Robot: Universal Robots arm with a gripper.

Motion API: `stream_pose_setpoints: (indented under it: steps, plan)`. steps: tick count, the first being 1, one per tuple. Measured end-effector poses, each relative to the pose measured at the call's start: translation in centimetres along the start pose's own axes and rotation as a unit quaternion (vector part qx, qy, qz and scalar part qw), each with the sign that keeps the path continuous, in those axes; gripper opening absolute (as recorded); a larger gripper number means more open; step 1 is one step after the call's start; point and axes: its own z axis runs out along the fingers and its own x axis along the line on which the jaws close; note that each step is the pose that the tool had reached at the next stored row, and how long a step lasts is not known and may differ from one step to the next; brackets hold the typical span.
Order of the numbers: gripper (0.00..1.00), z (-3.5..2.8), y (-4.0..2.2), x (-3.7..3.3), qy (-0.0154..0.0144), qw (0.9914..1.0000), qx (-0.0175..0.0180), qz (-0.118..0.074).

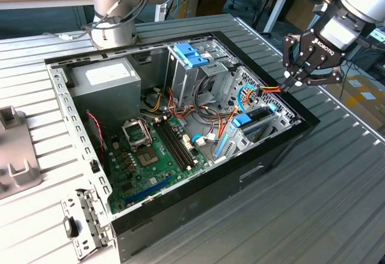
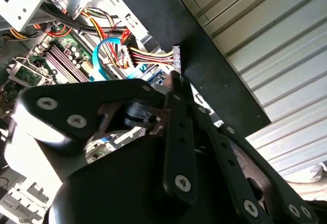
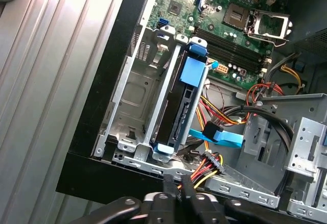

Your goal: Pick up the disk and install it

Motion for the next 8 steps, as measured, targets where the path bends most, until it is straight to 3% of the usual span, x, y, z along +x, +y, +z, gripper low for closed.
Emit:
stream_pose_setpoints:
  steps: [1, 3, 4, 8]
  plan:
    - [0.3, 0.0, 0.0, 0.0, 0.0, 1.0, 0.0, 0.0]
    - [0.3, 0.0, 0.0, 0.0, 0.0, 1.0, 0.0, 0.0]
    - [0.36, 0.0, 0.0, 0.0, 0.0, 1.0, 0.0, 0.0]
    - [0.36, 0.24, -0.21, 0.04, 0.0003, 0.99998, -0.0009, -0.006]
